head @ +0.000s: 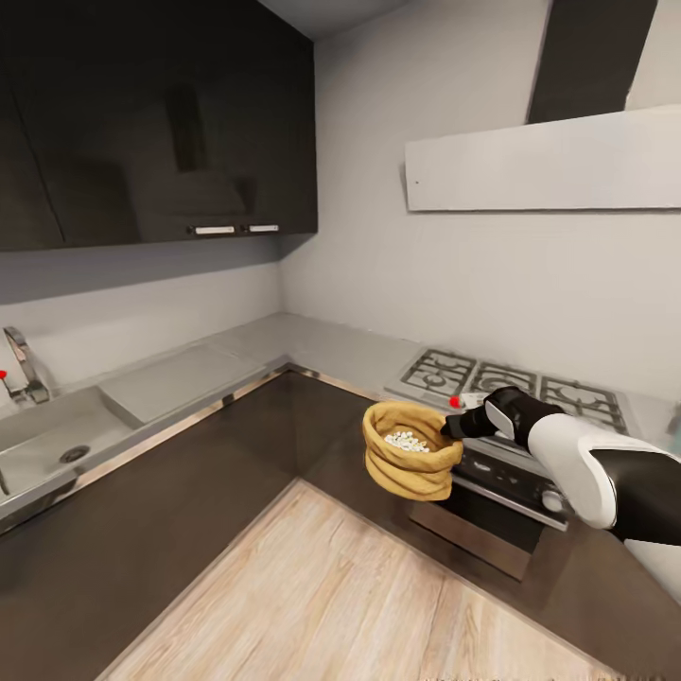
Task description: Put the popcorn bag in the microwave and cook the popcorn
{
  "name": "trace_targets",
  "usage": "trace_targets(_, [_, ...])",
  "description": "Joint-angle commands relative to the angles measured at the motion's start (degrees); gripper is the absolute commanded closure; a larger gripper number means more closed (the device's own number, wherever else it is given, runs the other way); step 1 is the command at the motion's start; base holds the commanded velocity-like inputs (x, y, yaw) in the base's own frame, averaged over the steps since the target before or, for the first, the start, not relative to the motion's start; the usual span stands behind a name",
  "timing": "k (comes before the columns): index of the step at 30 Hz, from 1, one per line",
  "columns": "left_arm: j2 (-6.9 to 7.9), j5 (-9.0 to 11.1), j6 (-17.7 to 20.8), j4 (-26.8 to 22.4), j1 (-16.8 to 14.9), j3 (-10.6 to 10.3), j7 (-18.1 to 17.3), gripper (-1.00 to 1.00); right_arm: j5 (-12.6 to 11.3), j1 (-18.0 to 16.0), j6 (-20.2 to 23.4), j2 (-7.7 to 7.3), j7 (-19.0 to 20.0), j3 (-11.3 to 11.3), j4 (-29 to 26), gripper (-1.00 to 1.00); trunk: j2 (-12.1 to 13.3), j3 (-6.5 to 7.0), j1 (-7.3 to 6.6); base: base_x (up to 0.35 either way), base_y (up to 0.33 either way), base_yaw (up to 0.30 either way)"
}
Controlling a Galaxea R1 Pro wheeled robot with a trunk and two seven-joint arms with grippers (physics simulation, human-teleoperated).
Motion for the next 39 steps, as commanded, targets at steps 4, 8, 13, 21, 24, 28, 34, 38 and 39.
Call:
trace_targets(4, [0.04,0.2,-0.1,0.0,0.0,0.0,0.0,-1.0,0.6,-0.1,0.0,0.0,0.4,0.0,0.1,1.0,-0.1,0.04,0.01,0.0,0.0,-0.237])
trace_targets(8, [0.03,0.2,-0.1,0.0,0.0,0.1,0.0,-1.0,0.6,-0.1,-0.1,0.0,0.4,0.0,0.0,1.0,-0.1,0.16,0.01,0.0,0.0,-0.237])
trace_targets(13, [0.04,0.2,-0.1,0.0,0.0,0.0,0.0,-1.0,0.6,-0.1,-0.1,0.0,0.4,0.0,0.0,1.0,-0.1,0.32,0.01,0.0,0.0,-0.237])
trace_targets(21, [0.05,0.2,-0.1,0.0,0.0,0.0,0.0,-1.0,0.6,-0.1,-0.1,0.0,0.4,0.0,0.0,1.0,-0.1,0.57,0.01,0.0,0.0,-0.237])
trace_targets(24, [0.05,0.2,-0.1,0.0,0.0,0.0,0.0,-1.0,0.6,-0.1,-0.1,0.0,0.4,0.0,0.0,1.0,-0.1,0.66,0.01,0.0,0.0,-0.237])
trace_targets(28, [0.05,0.2,-0.1,0.0,0.0,0.0,0.0,-1.0,0.6,-0.1,-0.1,0.0,0.4,0.0,0.0,1.0,-0.1,0.79,0.01,0.0,0.0,-0.237])
trace_targets(34, [0.03,0.2,-0.1,-0.1,0.0,0.0,0.0,-1.0,0.6,-0.1,-0.1,0.0,0.4,0.0,0.0,1.0,-0.1,0.97,0.01,0.0,0.0,-0.237])
trace_targets(38, [0.04,0.2,-0.1,-0.1,0.0,0.0,0.0,-1.0,0.6,-0.1,0.0,0.0,0.4,0.0,0.0,1.0,-0.1,1.07,0.01,0.0,0.0,-0.212])
trace_targets(39, [0.04,0.2,-0.1,-0.1,0.0,0.0,0.0,-1.0,0.6,-0.1,0.1,0.0,0.4,0.0,0.0,1.0,-0.1,1.08,0.01,0.0,0.0,-0.079])
